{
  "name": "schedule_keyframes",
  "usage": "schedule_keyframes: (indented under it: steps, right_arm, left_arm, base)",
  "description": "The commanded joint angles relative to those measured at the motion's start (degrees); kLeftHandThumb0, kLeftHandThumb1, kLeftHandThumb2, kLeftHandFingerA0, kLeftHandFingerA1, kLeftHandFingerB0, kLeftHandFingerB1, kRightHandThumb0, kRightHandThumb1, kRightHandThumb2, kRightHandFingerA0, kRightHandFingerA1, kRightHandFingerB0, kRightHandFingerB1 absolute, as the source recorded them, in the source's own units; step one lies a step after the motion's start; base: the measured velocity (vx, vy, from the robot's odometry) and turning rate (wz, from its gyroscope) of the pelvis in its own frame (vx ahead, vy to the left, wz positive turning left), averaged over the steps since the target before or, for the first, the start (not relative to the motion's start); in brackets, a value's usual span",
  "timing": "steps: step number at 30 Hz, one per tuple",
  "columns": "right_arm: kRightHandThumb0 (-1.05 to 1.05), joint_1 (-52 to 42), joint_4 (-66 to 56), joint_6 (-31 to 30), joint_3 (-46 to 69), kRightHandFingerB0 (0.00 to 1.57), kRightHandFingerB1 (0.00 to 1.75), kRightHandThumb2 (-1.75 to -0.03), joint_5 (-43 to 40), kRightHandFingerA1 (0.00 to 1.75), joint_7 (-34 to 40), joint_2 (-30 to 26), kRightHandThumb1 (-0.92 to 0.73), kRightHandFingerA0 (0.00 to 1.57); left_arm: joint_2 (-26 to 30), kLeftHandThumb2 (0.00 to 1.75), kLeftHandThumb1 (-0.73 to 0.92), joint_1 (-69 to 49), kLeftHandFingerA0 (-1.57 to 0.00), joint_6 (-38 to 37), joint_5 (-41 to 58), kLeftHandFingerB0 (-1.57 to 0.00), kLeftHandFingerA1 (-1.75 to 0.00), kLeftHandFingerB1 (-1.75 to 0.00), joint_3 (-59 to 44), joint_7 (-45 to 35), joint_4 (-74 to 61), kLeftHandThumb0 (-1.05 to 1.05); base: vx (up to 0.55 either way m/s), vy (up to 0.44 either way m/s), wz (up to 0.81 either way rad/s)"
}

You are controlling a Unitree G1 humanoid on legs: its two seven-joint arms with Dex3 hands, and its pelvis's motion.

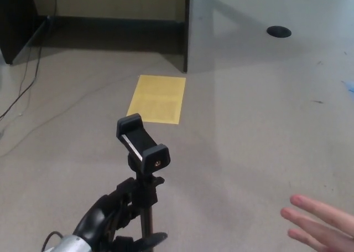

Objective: There is a tripod standing in front of the robot and the robot extends its left arm to grab it. It lifts the tripod and passes it to a person.

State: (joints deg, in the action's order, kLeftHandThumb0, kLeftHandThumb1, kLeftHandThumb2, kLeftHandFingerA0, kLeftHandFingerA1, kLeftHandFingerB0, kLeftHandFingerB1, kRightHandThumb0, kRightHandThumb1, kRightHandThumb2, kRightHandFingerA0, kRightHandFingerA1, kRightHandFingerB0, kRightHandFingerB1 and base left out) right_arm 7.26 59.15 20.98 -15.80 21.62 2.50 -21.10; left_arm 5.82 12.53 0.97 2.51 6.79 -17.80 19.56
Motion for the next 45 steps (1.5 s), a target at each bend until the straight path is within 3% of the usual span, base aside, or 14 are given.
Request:
schedule_keyframes:
  steps: [1, 2, 5, 6, 14, 16, 18, 19, 23, 24, 26, 29, 33, 45]
  right_arm:
    - [-0.38, 1.15, 0.72, 0.03, 0.25, 0.48, 0.36, -0.61, 0.26, 0.43, -0.63, -0.99, -0.69, 0.69]
    - [-0.39, 1.18, 0.73, 0.02, 0.22, 0.48, 0.36, -0.61, 0.3, 0.43, -0.71, -1.02, -0.69, 0.69]
    - [-0.37, 1.27, -0.4, -0.53, 0.52, 0.49, 0.37, -0.61, 0.13, 0.46, -1.08, -1.11, -0.71, 0.7]
    - [-0.37, 1.26, -0.43, -0.39, 0.51, 0.49, 0.37, -0.61, 0.23, 0.45, -1.06, -1.07, -0.71, 0.69]
    - [-0.38, 1.65, -0.83, -0.75, 0.04, 0.47, 0.36, -0.61, 0.74, 0.44, -1.38, -1.0, -0.71, 0.69]
    - [-0.37, 1.82, -1.04, -0.48, -0.09, 0.48, 0.36, -0.61, 1.01, 0.44, -1.06, -1.05, -0.7, 0.7]
    - [-0.37, 2.9, -0.7, -0.41, -0.31, 0.48, 0.36, -0.61, 1.34, 0.44, -1.11, -1.21, -0.71, 0.69]
    - [-0.39, 3.28, -0.86, -1.89, -0.45, 0.47, 0.36, -0.62, 1.4, 0.43, -1.84, -1.06, -0.71, 0.67]
    - [-0.39, 2.26, -0.95, -0.88, -1.02, 0.47, 0.36, -0.61, 1.62, 0.44, -2.54, -1.67, -0.71, 0.67]
    - [-0.45, 1.93, -1.15, -0.62, -1.22, 0.42, 0.5, -0.86, 1.84, 0.58, -2.38, -1.95, -0.59, 0.63]
    - [-0.38, 2.24, -1.45, -0.98, -1.25, 0.47, 0.37, -0.61, 1.69, 0.46, -2.49, -1.97, -0.73, 0.68]
    - [-0.38, 3.37, -1.12, -1.51, -1.07, 0.47, 0.36, -0.61, 1.41, 0.43, -2.86, -1.84, -0.71, 0.67]
    - [-0.38, 4.47, -0.95, -1.93, -0.91, 0.47, 0.37, -0.61, 1.3, 0.45, -3.19, -1.88, -0.71, 0.69]
    - [-0.38, 2.22, -0.54, -1.26, -1.59, 0.48, 0.37, -0.62, 1.76, 0.45, -2.37, -1.92, -0.71, 0.69]
  left_arm:
    - [-0.89, 0.67, 0.36, 2.15, -0.09, 0.52, -0.88, -0.06, -0.38, -0.17, -1.01, 2.51, 0.98, -0.74]
    - [-1.29, 0.53, 0.43, 2.23, -0.15, 0.99, -0.74, -0.04, -0.33, -0.22, -1.1, 2.73, 0.69, -0.65]
    - [-2.15, 0.78, 0.35, 3.54, -0.08, 1.69, -0.83, 0.0, -0.45, -0.24, -0.67, 2.7, 0.85, -0.55]
    - [-2.25, 0.54, 0.44, 3.55, -0.15, 1.95, -0.73, -0.04, -0.33, -0.22, -0.55, 2.49, 0.57, -0.62]
    - [-5.61, 0.84, 0.25, 3.57, -0.03, 3.53, -2.57, 0.0, -0.47, -0.49, 2.09, 5.36, -1.6, -0.3]
    - [-6.37, 0.56, 0.47, 3.7, -0.39, 3.59, -2.4, -0.07, -0.4, -0.21, 2.23, 5.56, -1.21, -0.5]
    - [-7.41, 0.69, 0.44, 4.54, -0.46, 2.99, -2.34, -0.08, -0.5, -0.27, 2.41, 5.69, 0.19, -0.54]
    - [-8.68, 0.58, 0.6, 4.1, -0.71, 1.7, -2.67, -0.15, -0.47, -0.27, 3.04, 6.41, 1.52, -0.43]
    - [-11.7, 0.65, 0.81, 1.36, -1.03, 0.33, -4.09, -0.39, -0.58, -0.34, 4.91, 9.16, 1.99, -0.23]
    - [-12.49, 0.65, 0.81, 0.44, -1.1, -0.53, -3.98, -0.52, -0.68, -0.38, 5.46, 9.19, 1.6, -0.21]
    - [-13.05, 0.65, 0.83, 0.16, -1.06, -1.29, -3.88, -0.72, -0.8, -0.47, 5.71, 9.25, 1.0, -0.12]
    - [-13.44, 0.69, 0.84, 0.27, -1.02, -2.33, -4.34, -0.84, -0.92, -0.67, 5.91, 9.92, 0.77, -0.07]
    - [-13.52, 0.8, 0.83, 0.24, -0.94, -6.77, -5.05, -0.7, -1.18, -1.1, 5.63, 11.17, 1.27, 0.0]
    - [-12.99, 0.83, 0.79, -0.25, -0.97, -8.05, -4.66, -0.75, -1.24, -1.11, 5.19, 10.87, -6.44, 0.0]
  base:
    - [0.0, 0.0, 0.0]
    - [0.0, 0.0, 0.0]
    - [0.0, 0.0, 0.0]
    - [0.0, 0.0, 0.0]
    - [0.0, 0.0, 0.0]
    - [0.0, 0.0, 0.0]
    - [0.0, 0.0, 0.0]
    - [0.0, 0.0, 0.0]
    - [0.0, 0.0, 0.0]
    - [0.0, 0.0, 0.0]
    - [0.0, 0.0, 0.0]
    - [0.0, 0.0, 0.0]
    - [0.0, 0.0, 0.0]
    - [0.0, 0.0, 0.0]
